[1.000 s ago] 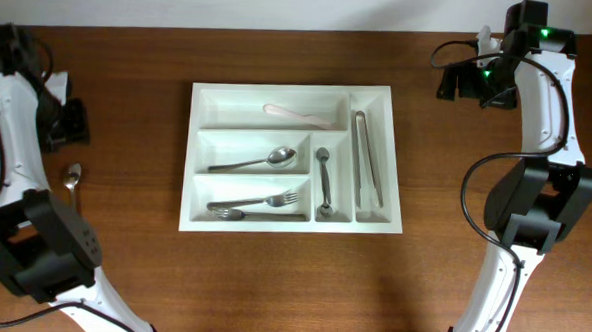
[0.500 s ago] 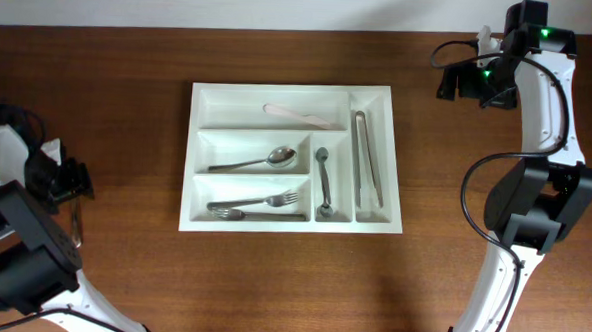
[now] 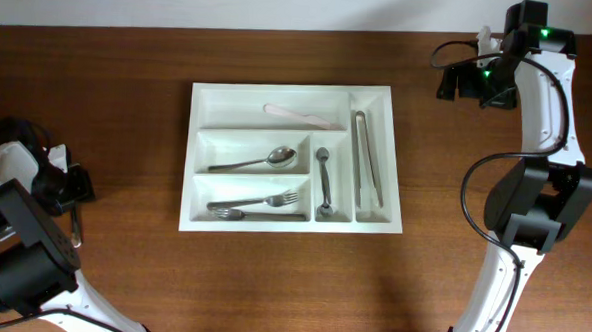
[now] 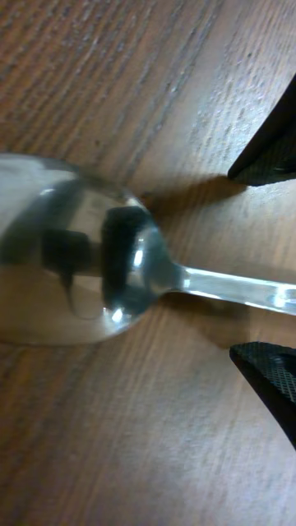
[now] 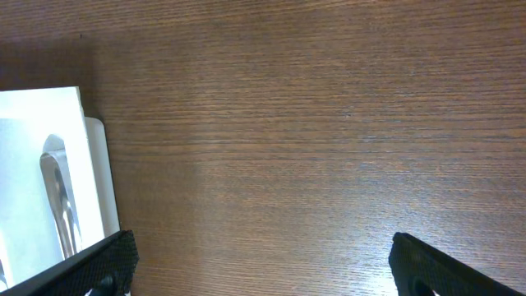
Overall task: Pack container
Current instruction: 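Grasp the last metal spoon on the table with the left gripper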
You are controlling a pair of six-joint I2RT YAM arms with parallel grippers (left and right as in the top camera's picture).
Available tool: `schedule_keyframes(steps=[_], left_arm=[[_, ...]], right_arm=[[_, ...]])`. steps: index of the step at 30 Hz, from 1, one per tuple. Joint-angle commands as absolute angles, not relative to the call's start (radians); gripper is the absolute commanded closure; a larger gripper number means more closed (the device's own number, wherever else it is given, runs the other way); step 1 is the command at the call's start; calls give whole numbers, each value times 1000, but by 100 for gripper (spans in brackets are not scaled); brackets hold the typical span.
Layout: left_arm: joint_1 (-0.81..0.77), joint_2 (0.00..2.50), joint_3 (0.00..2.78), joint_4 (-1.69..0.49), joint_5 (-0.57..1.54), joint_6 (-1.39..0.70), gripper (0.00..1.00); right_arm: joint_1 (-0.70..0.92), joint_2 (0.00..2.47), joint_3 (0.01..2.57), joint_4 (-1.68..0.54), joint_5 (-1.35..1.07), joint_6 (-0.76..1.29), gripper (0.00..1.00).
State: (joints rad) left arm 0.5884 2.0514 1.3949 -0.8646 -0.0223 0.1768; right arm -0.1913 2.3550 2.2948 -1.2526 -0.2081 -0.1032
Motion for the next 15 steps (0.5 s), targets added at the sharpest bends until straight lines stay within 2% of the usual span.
schedule_keyframes(steps=[1, 5, 9, 15], left_arm=[[585, 2036, 1375, -825, -26, 241, 38], [585, 2036, 1375, -793, -49, 270, 46], [585, 2036, 1375, -777, -45, 290, 71], [585, 2036, 1375, -778, -45, 290, 84]], right_arm=[[-197, 2307, 2319, -1253, -210, -96, 1], [-197, 2307, 2319, -1253, -210, -96, 1], [-197, 2307, 2319, -1253, -210, -96, 1], [-197, 2307, 2319, -1253, -210, -96, 1]])
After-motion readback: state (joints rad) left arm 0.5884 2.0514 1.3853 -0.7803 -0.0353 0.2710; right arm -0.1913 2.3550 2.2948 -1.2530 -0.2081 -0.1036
